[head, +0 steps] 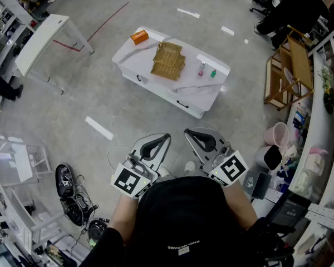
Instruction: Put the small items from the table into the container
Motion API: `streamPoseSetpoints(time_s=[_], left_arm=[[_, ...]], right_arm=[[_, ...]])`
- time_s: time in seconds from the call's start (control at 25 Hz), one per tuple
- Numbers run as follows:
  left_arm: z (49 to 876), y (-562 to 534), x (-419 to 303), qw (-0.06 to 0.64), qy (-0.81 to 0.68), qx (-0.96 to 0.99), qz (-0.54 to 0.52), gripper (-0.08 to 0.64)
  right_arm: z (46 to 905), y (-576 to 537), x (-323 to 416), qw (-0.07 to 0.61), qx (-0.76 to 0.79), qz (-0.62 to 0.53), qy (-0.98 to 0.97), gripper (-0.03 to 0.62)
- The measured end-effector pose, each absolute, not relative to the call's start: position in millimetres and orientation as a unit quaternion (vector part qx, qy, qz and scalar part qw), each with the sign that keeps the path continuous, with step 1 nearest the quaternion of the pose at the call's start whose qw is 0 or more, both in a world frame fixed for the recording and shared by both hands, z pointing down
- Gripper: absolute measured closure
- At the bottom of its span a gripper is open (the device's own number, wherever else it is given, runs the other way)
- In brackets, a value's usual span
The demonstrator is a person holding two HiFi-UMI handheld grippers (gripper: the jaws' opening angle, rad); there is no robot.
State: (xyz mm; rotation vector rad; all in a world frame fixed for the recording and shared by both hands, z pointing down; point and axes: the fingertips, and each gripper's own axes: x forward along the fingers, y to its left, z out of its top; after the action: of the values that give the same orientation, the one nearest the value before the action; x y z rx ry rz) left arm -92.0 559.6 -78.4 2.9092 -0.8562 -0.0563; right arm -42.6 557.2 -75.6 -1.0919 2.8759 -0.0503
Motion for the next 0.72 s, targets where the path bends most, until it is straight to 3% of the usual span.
streamPoseSetpoints(time_s=[0.72], left_arm=[[-75.6,562.8,-103.3,0.064,-0.293,0.954,-0.019,0.565]], right_arm=[[-68.7,557.3,-48.3,0.034,-0.352,-0.028,0.935,0.586]])
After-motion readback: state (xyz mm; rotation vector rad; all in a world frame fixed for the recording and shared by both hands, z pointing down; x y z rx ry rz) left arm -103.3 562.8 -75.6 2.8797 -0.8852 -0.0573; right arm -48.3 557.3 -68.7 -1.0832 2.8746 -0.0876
